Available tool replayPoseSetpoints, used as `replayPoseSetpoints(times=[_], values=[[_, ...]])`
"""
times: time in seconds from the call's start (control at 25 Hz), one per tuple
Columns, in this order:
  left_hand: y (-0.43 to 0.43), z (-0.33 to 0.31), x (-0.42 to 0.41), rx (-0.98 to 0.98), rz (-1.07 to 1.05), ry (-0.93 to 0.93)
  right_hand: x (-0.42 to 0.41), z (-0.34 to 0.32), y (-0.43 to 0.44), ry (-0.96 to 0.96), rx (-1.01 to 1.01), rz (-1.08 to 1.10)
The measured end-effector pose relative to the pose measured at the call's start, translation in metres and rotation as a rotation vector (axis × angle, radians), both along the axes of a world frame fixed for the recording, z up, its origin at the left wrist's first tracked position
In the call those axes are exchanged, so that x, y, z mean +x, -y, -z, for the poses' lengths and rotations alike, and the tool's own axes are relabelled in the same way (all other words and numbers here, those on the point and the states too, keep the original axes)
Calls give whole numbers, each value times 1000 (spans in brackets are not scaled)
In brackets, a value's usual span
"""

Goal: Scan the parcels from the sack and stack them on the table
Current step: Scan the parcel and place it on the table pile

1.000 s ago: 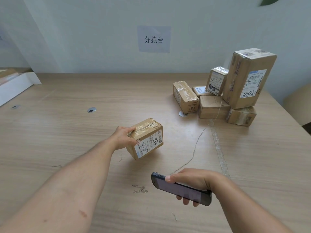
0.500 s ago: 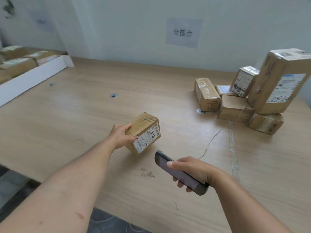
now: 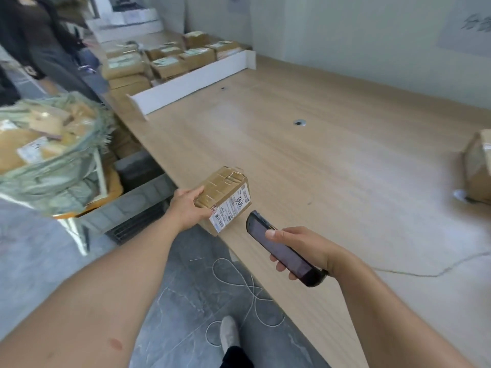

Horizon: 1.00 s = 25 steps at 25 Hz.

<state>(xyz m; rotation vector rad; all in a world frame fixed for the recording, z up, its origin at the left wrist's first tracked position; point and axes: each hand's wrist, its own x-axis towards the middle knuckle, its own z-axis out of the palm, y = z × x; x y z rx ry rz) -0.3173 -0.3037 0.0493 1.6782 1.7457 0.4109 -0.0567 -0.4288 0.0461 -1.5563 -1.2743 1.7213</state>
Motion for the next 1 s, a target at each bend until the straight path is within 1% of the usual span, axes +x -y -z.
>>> replayPoseSetpoints(times=[0.12,0.32,0.44,0.6,0.72,0.84,1.0], values=[[-10,3,-39,4,-59,4,-30,-1,-27,21,17,-83],[-55,7,-99,63,-91,54,-93,-7,-94,83,44,-178],[-91,5,-165,79,-139,68,-158,-12,-147,100,35,-257],[-137,-4,-268,110,-239,78,-255,-19,-215,64,43,-305],[-154,-12,-340,120,-307,67,-320,-29,-253,30,52,-356],[-161,-17,-401,129,-415,109,-377,-36,-286,42,49,-484],[-173,-20,-462,185,-543,123,-440,-36,-335,76,38,-631]])
